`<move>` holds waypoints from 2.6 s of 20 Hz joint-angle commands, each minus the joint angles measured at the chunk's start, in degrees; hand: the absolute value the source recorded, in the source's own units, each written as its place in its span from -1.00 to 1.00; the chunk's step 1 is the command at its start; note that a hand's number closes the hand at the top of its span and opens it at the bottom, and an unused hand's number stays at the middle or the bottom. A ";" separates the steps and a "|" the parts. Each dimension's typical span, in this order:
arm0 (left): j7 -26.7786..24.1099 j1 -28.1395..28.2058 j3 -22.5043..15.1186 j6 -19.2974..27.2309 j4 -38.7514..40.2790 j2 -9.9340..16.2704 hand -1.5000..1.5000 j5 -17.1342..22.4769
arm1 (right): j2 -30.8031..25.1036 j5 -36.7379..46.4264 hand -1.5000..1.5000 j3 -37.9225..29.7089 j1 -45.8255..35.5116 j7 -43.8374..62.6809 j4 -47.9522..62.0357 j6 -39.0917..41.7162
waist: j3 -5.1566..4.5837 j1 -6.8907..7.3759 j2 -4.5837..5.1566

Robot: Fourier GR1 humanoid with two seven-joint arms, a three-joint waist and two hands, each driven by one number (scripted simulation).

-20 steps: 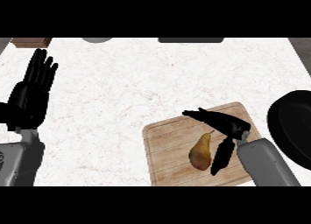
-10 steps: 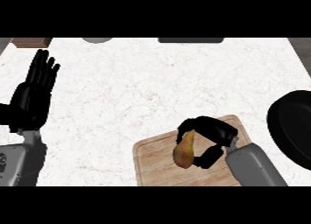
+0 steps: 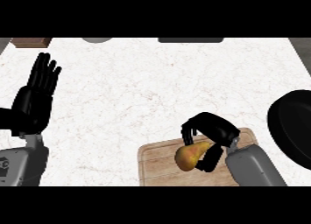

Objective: Pick the pear from the cutting board and place it in the pot

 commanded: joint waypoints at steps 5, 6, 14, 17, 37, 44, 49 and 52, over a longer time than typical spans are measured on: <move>1.47 -2.21 -0.70 -0.44 0.68 0.08 0.00 0.00 | 8.22 16.72 1.00 -5.56 -12.42 29.52 2.13 -19.96 | -0.19 1.42 0.02; 0.45 -1.35 -0.58 -0.27 1.28 -0.03 0.00 -0.39 | 8.26 19.97 1.00 -5.64 -14.09 33.57 1.56 -21.84 | -0.40 1.42 -0.16; 0.00 -3.00 -1.02 -0.81 3.40 -0.14 0.00 -0.67 | 8.39 38.32 1.00 -3.00 -27.92 64.68 3.85 -31.74 | -0.22 1.69 0.21; -0.55 -2.34 -0.88 -0.12 2.91 -0.48 0.00 -1.02 | 8.40 44.88 1.00 -2.91 -33.87 74.26 3.59 -31.02 | -0.14 1.43 -0.05; 1.14 0.62 1.54 -0.27 0.00 0.11 0.00 0.92 | -1.22 52.20 1.00 -18.57 -10.80 64.96 -34.14 -13.55 | 0.10 -1.44 -0.33; 2.31 -0.93 1.40 -0.73 -0.64 0.85 0.00 0.48 | -8.78 38.97 1.00 -35.21 0.15 52.50 -40.11 -19.06 | 0.12 -0.67 0.06; 1.14 -2.47 0.99 0.06 2.24 -0.39 0.00 -0.84 | -9.26 34.93 1.00 -38.84 6.28 47.07 -36.28 -24.09 | 0.09 -0.31 0.19; -3.38 3.03 0.54 -1.90 -0.13 -0.72 0.00 -1.22 | -7.39 36.18 1.00 -38.37 9.69 45.34 -33.34 -30.33 | 0.08 0.02 0.18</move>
